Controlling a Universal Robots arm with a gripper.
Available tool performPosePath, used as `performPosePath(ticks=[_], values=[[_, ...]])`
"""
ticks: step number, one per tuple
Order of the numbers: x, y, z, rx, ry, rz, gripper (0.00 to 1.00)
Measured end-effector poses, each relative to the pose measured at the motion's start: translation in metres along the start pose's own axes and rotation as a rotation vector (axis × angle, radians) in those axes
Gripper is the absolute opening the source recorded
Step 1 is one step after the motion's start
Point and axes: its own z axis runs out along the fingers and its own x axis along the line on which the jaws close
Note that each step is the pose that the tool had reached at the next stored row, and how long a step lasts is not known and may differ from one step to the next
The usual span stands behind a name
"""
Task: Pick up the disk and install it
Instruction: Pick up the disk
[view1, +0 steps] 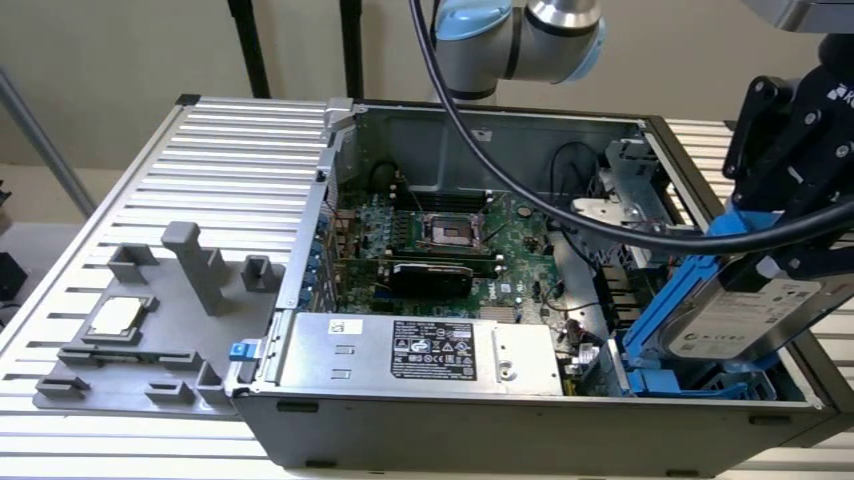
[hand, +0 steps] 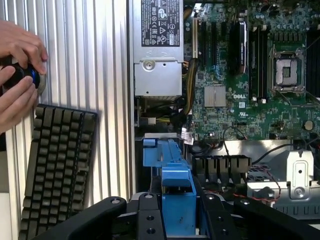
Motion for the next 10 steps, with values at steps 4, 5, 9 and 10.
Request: performPosePath(ticks=[4,5,9,10], values=[[-0.0012,-0.0002,0.0018,-0.0001,-0.0019,0.0,0.33],[-0.0027,-0.0003,0.0026,-0.0001,-0.0022,0.0,0.33],[-0.0058,-0.0005,0.0044,-0.0001,-0.0023,0.0,0.33],[-0.0059,-0.0006,0.0049,-0.0002,-0.0024,-0.001,0.33]])
